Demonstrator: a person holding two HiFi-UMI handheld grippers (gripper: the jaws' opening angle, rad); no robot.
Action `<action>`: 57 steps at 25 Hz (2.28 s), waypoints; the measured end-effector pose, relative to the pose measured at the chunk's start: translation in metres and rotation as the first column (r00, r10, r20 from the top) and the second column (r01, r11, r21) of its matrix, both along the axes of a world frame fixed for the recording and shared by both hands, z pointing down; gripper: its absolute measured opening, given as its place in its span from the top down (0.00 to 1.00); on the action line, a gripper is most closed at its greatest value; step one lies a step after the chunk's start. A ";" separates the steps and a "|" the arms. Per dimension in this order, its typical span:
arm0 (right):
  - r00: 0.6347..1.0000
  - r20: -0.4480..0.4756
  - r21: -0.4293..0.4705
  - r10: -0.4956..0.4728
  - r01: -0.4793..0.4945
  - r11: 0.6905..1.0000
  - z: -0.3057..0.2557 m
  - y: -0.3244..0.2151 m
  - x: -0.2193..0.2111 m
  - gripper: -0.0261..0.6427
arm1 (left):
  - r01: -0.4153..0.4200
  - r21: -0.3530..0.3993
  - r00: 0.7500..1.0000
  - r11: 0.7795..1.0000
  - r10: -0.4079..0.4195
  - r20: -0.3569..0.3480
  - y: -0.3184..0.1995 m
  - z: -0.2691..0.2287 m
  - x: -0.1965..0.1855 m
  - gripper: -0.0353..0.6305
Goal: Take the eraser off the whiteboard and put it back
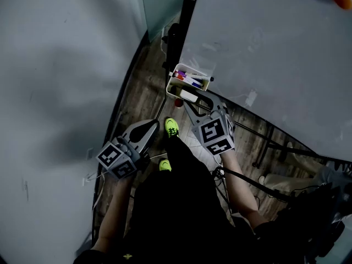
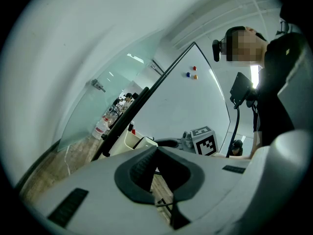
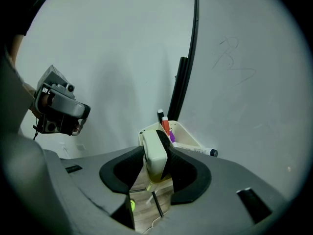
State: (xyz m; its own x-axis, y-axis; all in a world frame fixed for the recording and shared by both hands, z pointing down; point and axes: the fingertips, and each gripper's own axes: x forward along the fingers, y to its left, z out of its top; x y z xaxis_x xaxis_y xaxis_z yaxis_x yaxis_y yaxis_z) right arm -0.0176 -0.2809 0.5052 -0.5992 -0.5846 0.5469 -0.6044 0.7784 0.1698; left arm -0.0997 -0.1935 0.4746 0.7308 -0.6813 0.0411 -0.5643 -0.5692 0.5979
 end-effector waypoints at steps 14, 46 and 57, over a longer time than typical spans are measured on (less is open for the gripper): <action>0.999 0.006 0.001 0.034 -0.034 0.999 -0.002 0.002 0.006 0.70 | -0.014 0.003 1.000 1.000 0.014 -0.013 0.002 -0.002 0.005 0.92; 0.997 0.054 0.120 0.046 -0.052 0.991 -0.067 0.066 0.009 0.70 | 0.000 0.086 1.000 0.996 0.002 -0.016 0.059 -0.033 -0.002 0.92; 0.998 0.061 0.150 0.019 -0.028 0.988 -0.085 0.145 0.007 0.70 | -0.007 0.102 1.000 0.995 0.008 -0.016 0.136 -0.043 0.007 0.92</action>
